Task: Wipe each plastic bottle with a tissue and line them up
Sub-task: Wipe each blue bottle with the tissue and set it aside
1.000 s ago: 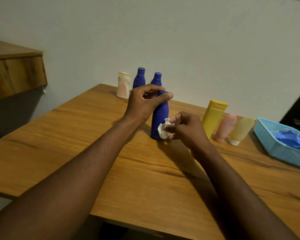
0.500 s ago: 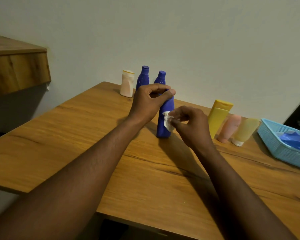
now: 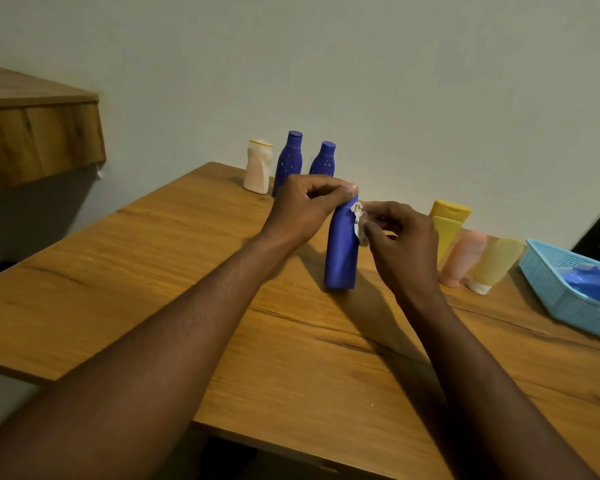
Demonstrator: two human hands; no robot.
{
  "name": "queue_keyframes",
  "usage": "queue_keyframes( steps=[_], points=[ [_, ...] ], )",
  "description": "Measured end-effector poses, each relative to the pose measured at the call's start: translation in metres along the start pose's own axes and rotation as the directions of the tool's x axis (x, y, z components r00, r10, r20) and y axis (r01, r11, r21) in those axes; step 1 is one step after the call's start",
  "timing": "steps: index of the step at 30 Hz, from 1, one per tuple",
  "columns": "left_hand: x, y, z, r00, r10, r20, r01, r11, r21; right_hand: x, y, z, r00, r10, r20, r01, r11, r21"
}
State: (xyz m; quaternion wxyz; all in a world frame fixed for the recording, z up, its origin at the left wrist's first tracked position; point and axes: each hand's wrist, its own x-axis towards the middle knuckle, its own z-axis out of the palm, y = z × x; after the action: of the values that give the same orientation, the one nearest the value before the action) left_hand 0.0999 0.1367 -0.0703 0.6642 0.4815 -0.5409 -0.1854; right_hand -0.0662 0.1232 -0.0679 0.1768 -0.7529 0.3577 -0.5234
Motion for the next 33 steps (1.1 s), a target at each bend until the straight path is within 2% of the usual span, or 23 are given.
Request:
queue_keyframes(
  steps=[6, 13, 17, 20, 28, 33],
  points=[
    [0.0, 0.002, 0.003, 0.997, 0.076, 0.022, -0.076, 0.997, 0.001, 0.001, -0.001, -0.002, 0.999, -0.042, -0.031, 0.043, 0.999, 0.02],
    [-0.002, 0.003, 0.006, 0.995, 0.079, 0.063, -0.077, 0.996, -0.035, 0.002, 0.011, -0.003, 0.994, 0.09, 0.064, -0.097, 0.989, 0.115],
    [-0.003, 0.006, 0.008, 0.994, 0.088, 0.062, -0.084, 0.995, -0.057, 0.0, 0.002, -0.007, 0.997, 0.012, -0.075, -0.002, 0.991, 0.135],
    [-0.003, 0.006, 0.006, 0.996, 0.083, 0.043, -0.081, 0.995, -0.052, 0.001, -0.003, -0.007, 0.994, -0.058, -0.088, 0.067, 0.992, 0.11],
    [-0.003, 0.005, 0.005, 0.997, 0.079, -0.007, -0.079, 0.996, -0.039, -0.003, 0.0, -0.007, 0.999, 0.031, 0.018, -0.032, 0.998, 0.06],
    [-0.002, 0.003, 0.006, 0.997, 0.07, -0.021, -0.071, 0.997, -0.037, -0.01, 0.0, -0.007, 0.957, 0.098, 0.272, -0.08, 0.994, -0.074]
  ],
)
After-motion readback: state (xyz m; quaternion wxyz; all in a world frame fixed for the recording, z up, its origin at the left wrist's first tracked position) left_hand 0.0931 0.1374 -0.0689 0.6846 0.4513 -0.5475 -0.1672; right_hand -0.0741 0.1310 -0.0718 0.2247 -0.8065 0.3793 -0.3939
